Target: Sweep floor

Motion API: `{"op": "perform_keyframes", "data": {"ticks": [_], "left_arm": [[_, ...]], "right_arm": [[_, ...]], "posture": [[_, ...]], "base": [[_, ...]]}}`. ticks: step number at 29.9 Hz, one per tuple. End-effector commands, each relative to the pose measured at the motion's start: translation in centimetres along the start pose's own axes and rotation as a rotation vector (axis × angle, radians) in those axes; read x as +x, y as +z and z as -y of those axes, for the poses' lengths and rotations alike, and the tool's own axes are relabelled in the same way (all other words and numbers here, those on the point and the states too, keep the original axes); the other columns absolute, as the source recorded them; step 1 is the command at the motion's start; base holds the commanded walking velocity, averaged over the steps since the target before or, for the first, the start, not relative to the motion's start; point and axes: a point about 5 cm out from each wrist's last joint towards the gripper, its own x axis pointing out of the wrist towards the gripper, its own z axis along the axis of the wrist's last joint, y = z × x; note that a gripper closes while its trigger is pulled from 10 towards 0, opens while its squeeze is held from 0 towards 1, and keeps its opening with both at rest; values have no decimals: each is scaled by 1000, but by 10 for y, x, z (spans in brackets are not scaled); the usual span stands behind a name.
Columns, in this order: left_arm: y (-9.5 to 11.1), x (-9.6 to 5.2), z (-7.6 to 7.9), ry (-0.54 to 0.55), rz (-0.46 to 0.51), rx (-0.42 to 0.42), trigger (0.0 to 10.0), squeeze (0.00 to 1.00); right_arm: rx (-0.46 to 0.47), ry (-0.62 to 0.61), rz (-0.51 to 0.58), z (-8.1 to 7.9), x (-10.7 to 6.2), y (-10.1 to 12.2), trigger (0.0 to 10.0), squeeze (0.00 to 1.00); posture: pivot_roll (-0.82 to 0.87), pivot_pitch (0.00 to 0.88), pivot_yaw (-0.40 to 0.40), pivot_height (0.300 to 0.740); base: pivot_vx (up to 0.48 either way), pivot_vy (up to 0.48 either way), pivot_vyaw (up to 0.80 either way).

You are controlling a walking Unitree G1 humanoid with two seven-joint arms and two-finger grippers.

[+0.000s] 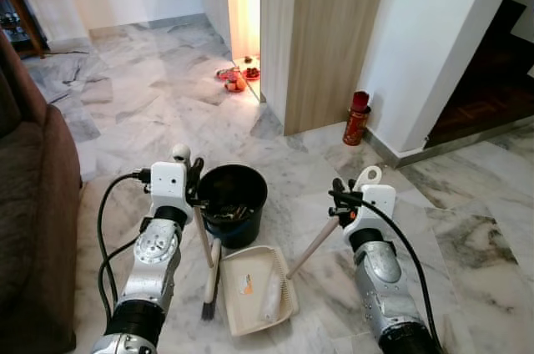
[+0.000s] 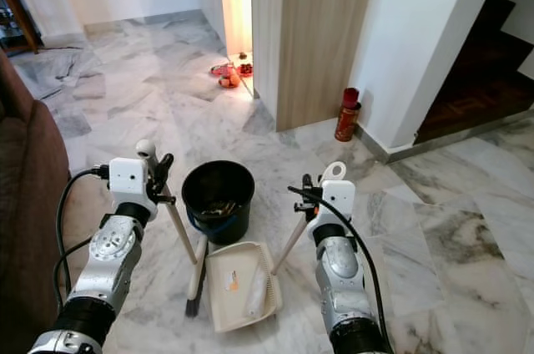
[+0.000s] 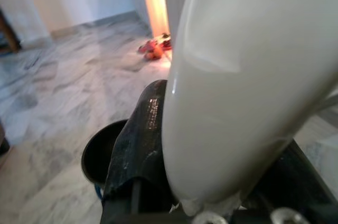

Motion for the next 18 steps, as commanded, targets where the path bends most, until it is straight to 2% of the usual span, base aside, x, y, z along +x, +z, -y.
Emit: {"op": "perform_keyframes", "data": {"ticks": [1,5,18], "left_arm": [[6,1,-3,5,30,18,10000,0],[5,1,-4,7,28,19,10000,0],[-3,-6,-16,26,-2,51,10000,0]], "right_arm": [[6,16,68,-5,6,17,10000,0],[4,16,66,-4,7,17,10000,0],[15,-40,61,5,4,17,10000,0]], "posture": [[2,0,-5,740],[4,0,-6,740],[7,0,-2,740]], "base": [[0,0,800],[0,0,736],[0,0,0]]}}
